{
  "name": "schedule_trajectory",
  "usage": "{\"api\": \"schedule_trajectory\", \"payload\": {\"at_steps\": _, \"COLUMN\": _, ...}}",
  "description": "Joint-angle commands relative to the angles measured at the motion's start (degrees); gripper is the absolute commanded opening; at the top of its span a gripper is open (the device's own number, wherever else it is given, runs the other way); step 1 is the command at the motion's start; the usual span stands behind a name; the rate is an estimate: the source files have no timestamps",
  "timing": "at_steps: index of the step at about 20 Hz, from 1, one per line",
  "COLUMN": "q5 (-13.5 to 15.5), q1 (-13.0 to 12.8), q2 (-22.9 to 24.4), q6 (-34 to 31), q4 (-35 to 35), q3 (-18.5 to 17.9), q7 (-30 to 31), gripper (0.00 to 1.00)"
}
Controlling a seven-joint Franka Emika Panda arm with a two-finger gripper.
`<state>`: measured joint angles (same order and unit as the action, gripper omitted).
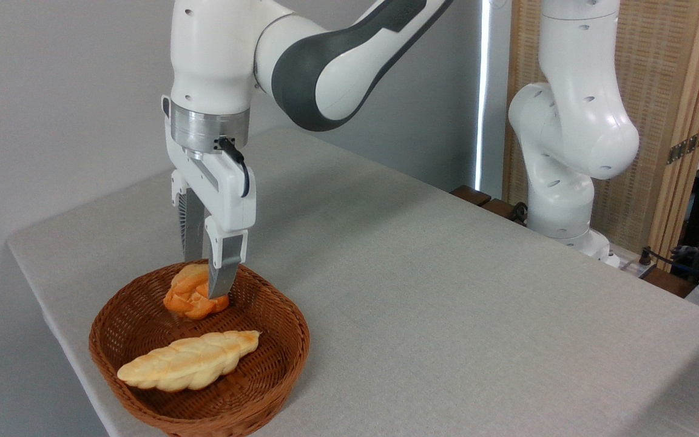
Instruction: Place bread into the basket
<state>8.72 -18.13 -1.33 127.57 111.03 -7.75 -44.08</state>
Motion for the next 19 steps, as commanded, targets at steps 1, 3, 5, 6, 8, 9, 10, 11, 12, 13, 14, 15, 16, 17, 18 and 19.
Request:
{"api": "schedule_trajectory", "payload": {"at_steps": 1, "q5": 0.33, "q1": -0.33, "q2": 2.99, "q6": -6.88, "q4": -0.29, "q3": -2.0, "q7": 1.01, "gripper": 1.0}}
{"api": "schedule_trajectory", "payload": {"at_steps": 3, "q5": -0.89, "q1": -0.42, "q2": 4.22, "q6": -10.31, "q4": -0.11, "q3": -3.75, "q7": 1.01, "gripper": 1.0}}
{"api": "schedule_trajectory", "payload": {"at_steps": 5, "q5": -3.79, "q1": -0.42, "q2": 4.93, "q6": -12.78, "q4": -0.02, "q3": -4.02, "q7": 1.01, "gripper": 1.0}}
{"api": "schedule_trajectory", "payload": {"at_steps": 6, "q5": -4.5, "q1": -0.42, "q2": 5.28, "q6": -13.66, "q4": 0.06, "q3": -4.11, "q7": 1.1, "gripper": 1.0}}
{"api": "schedule_trajectory", "payload": {"at_steps": 8, "q5": -4.59, "q1": -0.33, "q2": 5.8, "q6": -15.59, "q4": -0.02, "q3": -5.25, "q7": 1.27, "gripper": 1.0}}
{"api": "schedule_trajectory", "payload": {"at_steps": 9, "q5": -4.51, "q1": -0.42, "q2": 6.16, "q6": -15.69, "q4": -0.02, "q3": -5.95, "q7": 1.8, "gripper": 1.0}}
{"api": "schedule_trajectory", "payload": {"at_steps": 10, "q5": -4.51, "q1": -0.42, "q2": 6.25, "q6": -15.69, "q4": -0.11, "q3": -5.96, "q7": 2.76, "gripper": 1.0}}
{"api": "schedule_trajectory", "payload": {"at_steps": 11, "q5": -4.51, "q1": -0.42, "q2": 6.25, "q6": -15.6, "q4": -0.11, "q3": -6.05, "q7": 3.9, "gripper": 1.0}}
{"api": "schedule_trajectory", "payload": {"at_steps": 12, "q5": -4.59, "q1": -0.42, "q2": 6.77, "q6": -15.86, "q4": -0.02, "q3": -6.05, "q7": 5.22, "gripper": 1.0}}
{"api": "schedule_trajectory", "payload": {"at_steps": 13, "q5": -4.59, "q1": -0.42, "q2": 7.38, "q6": -16.65, "q4": -0.02, "q3": -6.05, "q7": 6.8, "gripper": 1.0}}
{"api": "schedule_trajectory", "payload": {"at_steps": 14, "q5": -4.68, "q1": -0.42, "q2": 7.48, "q6": -17.53, "q4": -0.11, "q3": -6.13, "q7": 7.07, "gripper": 1.0}}
{"api": "schedule_trajectory", "payload": {"at_steps": 15, "q5": -4.68, "q1": -0.42, "q2": 7.56, "q6": -17.62, "q4": -0.11, "q3": -6.13, "q7": 7.25, "gripper": 1.0}}
{"api": "schedule_trajectory", "payload": {"at_steps": 16, "q5": -4.86, "q1": -0.42, "q2": 7.74, "q6": -17.8, "q4": -0.11, "q3": -6.13, "q7": 7.25, "gripper": 1.0}}
{"api": "schedule_trajectory", "payload": {"at_steps": 17, "q5": -5.12, "q1": -0.42, "q2": 7.83, "q6": -17.8, "q4": -0.02, "q3": -6.13, "q7": 7.34, "gripper": 1.0}}
{"api": "schedule_trajectory", "payload": {"at_steps": 18, "q5": -5.56, "q1": -0.42, "q2": 7.92, "q6": -17.8, "q4": -0.02, "q3": -6.13, "q7": 7.25, "gripper": 1.0}}
{"api": "schedule_trajectory", "payload": {"at_steps": 19, "q5": -5.56, "q1": -0.42, "q2": 7.92, "q6": -17.89, "q4": -0.11, "q3": -6.13, "q7": 7.25, "gripper": 1.0}}
